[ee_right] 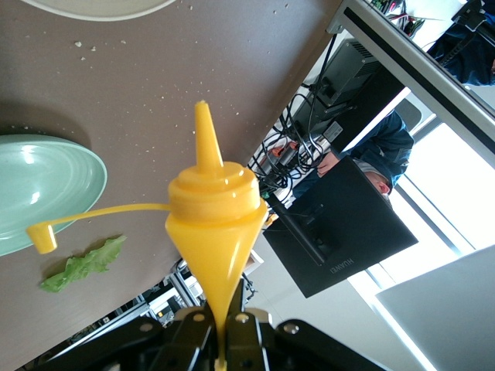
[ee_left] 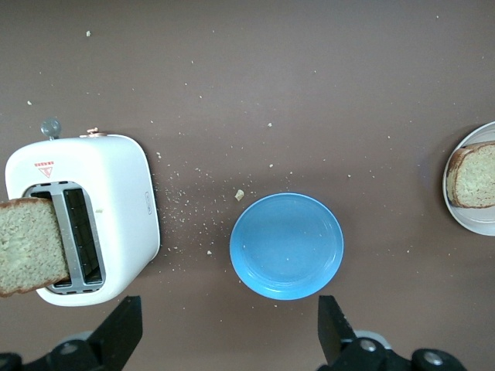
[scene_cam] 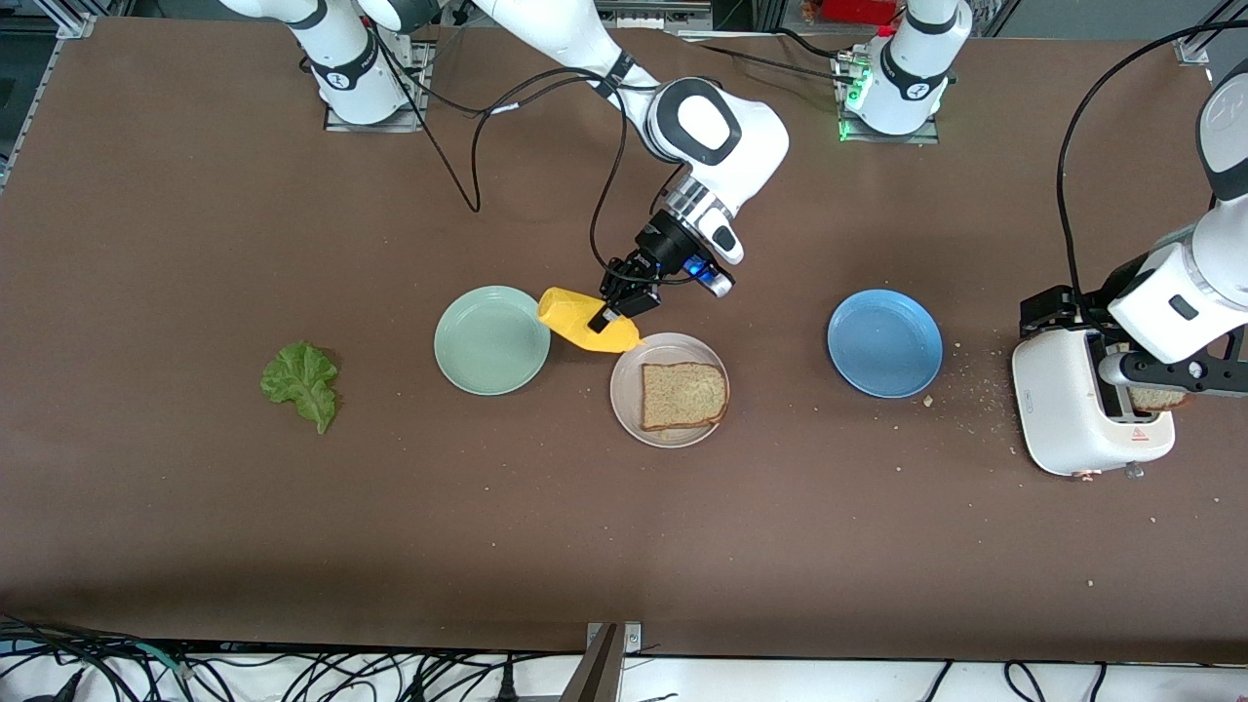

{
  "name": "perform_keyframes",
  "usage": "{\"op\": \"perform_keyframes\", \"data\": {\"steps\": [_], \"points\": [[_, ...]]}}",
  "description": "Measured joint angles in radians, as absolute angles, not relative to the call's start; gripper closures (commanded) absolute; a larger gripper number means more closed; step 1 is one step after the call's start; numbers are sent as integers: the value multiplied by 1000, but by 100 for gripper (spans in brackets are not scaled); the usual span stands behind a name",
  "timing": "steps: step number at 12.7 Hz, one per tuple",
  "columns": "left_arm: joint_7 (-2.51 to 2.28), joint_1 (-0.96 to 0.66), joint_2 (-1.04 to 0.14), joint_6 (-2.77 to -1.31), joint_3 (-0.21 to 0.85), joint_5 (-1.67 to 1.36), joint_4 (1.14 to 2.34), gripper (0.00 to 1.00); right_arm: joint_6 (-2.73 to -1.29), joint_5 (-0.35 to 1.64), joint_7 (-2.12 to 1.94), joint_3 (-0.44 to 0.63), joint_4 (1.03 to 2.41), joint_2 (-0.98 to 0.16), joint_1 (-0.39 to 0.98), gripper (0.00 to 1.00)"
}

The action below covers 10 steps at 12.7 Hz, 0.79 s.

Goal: Make sandwich in beige plate with both arms
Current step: 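Tilt the mustard bottle nozzle-down over the bread with the right gripper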

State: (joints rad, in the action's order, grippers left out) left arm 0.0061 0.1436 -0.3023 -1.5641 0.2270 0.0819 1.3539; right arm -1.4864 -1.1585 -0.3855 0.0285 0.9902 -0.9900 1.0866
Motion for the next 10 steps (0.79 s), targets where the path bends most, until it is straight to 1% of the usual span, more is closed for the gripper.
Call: {"op": "perform_keyframes", "data": {"steps": [3, 7, 8, 10], "points": [[6, 143, -302, -1563, 229, 82, 1354, 0, -1488, -1200, -379, 29, 990, -1011, 1087, 100], [6, 142, -302, -1558, 234, 82, 1354, 0, -1516, -1200, -346, 25, 985, -1019, 1090, 100], [6, 142, -302, -1558, 235, 82, 1354, 0, -1519, -1182, -342, 17, 979, -1018, 1090, 100], [6, 142, -302, -1557, 236, 82, 1354, 0, -1521, -1065, -330, 16, 940, -1008, 1079, 100]]}}
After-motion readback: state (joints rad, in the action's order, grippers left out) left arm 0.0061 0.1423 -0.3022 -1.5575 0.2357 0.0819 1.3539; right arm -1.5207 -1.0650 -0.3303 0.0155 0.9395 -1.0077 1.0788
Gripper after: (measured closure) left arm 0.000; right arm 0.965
